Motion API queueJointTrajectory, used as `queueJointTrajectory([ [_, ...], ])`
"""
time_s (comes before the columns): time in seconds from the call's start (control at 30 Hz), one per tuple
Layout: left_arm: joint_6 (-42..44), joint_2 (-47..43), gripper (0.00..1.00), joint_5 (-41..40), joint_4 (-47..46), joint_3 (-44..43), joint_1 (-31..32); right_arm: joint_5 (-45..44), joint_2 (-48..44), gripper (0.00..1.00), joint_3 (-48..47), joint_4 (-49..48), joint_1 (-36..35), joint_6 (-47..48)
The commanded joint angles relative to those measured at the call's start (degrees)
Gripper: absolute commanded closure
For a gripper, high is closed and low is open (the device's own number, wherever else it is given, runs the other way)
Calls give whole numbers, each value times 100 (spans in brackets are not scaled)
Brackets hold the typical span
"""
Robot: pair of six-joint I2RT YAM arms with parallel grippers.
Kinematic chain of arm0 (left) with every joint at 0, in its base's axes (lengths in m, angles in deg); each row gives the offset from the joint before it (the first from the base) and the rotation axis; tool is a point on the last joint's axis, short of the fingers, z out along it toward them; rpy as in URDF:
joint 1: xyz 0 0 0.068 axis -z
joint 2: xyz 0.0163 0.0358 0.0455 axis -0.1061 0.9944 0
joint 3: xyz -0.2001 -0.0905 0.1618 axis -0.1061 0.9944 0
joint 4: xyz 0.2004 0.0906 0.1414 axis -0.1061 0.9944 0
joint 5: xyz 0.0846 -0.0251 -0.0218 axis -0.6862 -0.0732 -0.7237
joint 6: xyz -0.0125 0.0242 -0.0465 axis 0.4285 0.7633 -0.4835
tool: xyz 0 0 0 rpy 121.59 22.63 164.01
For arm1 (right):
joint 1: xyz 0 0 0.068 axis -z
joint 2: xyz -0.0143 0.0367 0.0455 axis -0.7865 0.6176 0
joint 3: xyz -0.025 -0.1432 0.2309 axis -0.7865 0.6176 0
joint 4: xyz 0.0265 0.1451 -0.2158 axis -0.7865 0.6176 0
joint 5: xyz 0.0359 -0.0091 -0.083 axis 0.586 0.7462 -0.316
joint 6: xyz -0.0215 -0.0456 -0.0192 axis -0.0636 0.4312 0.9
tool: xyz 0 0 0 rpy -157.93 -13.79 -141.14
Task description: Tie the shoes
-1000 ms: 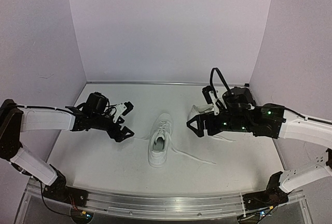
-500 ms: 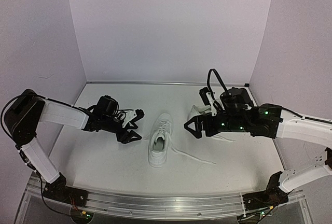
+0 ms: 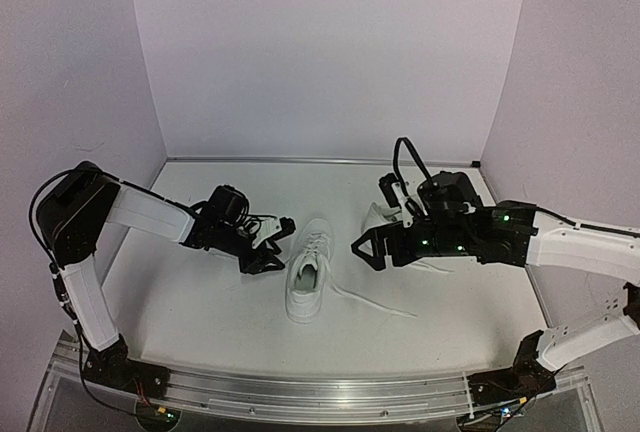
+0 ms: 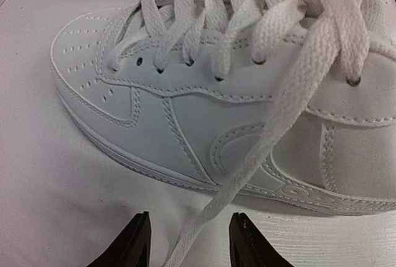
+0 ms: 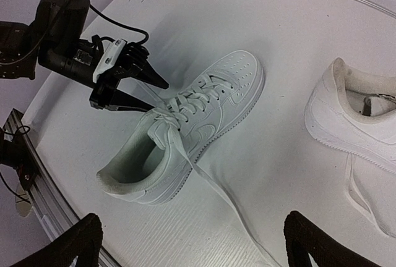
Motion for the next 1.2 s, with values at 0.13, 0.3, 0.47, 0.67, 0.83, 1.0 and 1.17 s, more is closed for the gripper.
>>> queueJointTrajectory([
  [0.13,148,256,67,128,-186,-221,76,38,131,2,-230,-152,-15,-39],
  [0.3,155,338,77,173,-260,-211,92,54,219,2,-270,-146,-16,-33],
  [0.47,70,211,91,144,-369,-140,97,32,247,2,-296,-152,-17,-29],
  [0.67,-229,-359,100,133,-570,146,92,-29,338,2,-351,-152,-18,-52],
  [0.83,-713,-1036,100,319,-980,482,96,-67,553,6,-497,-175,-6,9],
  [1.0,-1135,-1383,100,496,-1428,616,185,353,858,23,-651,-476,242,-73],
  [1.17,-1221,-1368,100,530,-1431,482,331,961,1340,35,-895,-947,372,-111],
])
